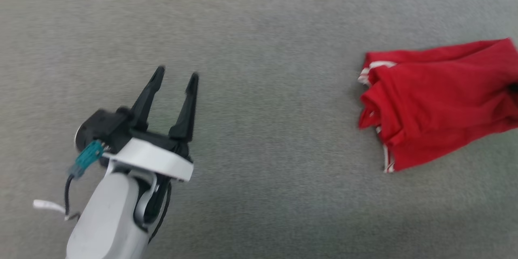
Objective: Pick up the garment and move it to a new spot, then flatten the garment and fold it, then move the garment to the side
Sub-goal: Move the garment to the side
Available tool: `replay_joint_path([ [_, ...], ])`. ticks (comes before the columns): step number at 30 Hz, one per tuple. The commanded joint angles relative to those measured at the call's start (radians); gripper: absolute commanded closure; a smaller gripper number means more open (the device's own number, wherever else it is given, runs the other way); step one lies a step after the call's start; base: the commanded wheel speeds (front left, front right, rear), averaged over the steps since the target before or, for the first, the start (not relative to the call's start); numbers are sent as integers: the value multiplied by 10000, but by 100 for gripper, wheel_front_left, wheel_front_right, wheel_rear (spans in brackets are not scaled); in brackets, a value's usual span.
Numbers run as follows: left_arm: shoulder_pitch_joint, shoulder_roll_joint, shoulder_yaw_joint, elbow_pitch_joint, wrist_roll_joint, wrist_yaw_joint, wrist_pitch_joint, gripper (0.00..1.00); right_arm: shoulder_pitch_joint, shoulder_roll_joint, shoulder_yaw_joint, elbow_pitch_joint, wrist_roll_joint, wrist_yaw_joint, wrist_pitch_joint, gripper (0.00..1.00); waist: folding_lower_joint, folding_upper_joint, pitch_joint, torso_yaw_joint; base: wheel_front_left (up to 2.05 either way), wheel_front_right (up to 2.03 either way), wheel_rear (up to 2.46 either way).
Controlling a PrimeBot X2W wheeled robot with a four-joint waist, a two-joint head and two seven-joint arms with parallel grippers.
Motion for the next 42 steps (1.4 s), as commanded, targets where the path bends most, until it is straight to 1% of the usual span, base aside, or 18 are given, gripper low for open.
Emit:
replay_joint_path([
  [1, -258, 59, -103, 39, -36, -33, -47, 0, -135, -67, -14, 65, -127, -7, -148, 100, 0, -1, 234, -334, 0, 0, 0],
  [4, -811, 144, -504, 170, -195, -33, -45, 0, -368, -274, -58, 232, -364, -7, -657, 100, 0, -1, 446, -661, 0, 0, 0],
  [12, -2214, 390, -1700, 524, -416, -33, -44, 0, -969, -712, -122, 1168, -1127, -7, -2240, 100, 0, -1, 999, -1380, 0, 0, 0],
  [16, -2761, 348, -2215, 582, -434, -33, -45, 0, -1402, -903, -95, 1795, -1648, -7, -3084, 100, 0, -1, 1266, -1594, 0, 0, 0],
  [22, -3381, 222, -2912, 758, -516, -33, -45, 0, -2145, -986, 94, 2739, -2540, -7, -4303, 100, 0, -1, 1621, -1765, 0, 0, 0],
  [28, -3738, 179, -3304, 914, -562, -34, -45, 0, -2839, -628, 321, 3855, -3514, -7, -5152, 100, 0, -1, 1863, -1817, 0, 0, 0],
  [33, -3821, 227, -3353, 967, -626, -35, -45, 0, -3343, 70, 382, 5063, -3943, -7, -5573, 100, 0, -1, 1923, -1708, 0, 0, 0],
  [34, -3801, 250, -3332, 962, -627, -34, -45, 0, -3409, 164, 376, 5264, -3957, -7, -5566, 84, 0, -1, 1911, -1686, 0, 0, 0],
  [35, -3766, 267, -3301, 949, -632, -34, -45, 0, -3429, 252, 448, 5378, -3964, -7, -5525, 66, 0, -1, 1893, -1661, 0, 0, 0],
  [36, -3728, 299, -3268, 940, -620, -34, -45, 0, -3496, 327, 448, 5503, -3894, -7, -5571, 55, 0, -1, 1878, -1643, 0, 0, 0],
  [37, -3685, 334, -3237, 919, -611, -34, -45, 0, -3562, 347, 422, 5604, -3833, -7, -5636, 33, 0, -1, 1861, -1624, 0, 0, 0],
  [38, -3640, 360, -3164, 895, -610, -34, -45, 0, -3606, 361, 467, 5695, -3849, -7, -5633, 0, 0, -1, 1833, -1604, 0, 0, 0],
  [42, -3432, 434, -2859, 800, -596, -34, -45, 0, -3748, 348, 608, 5877, -3776, -7, -5766, 0, 0, -1, 1656, -1541, 0, 0, 0],
])
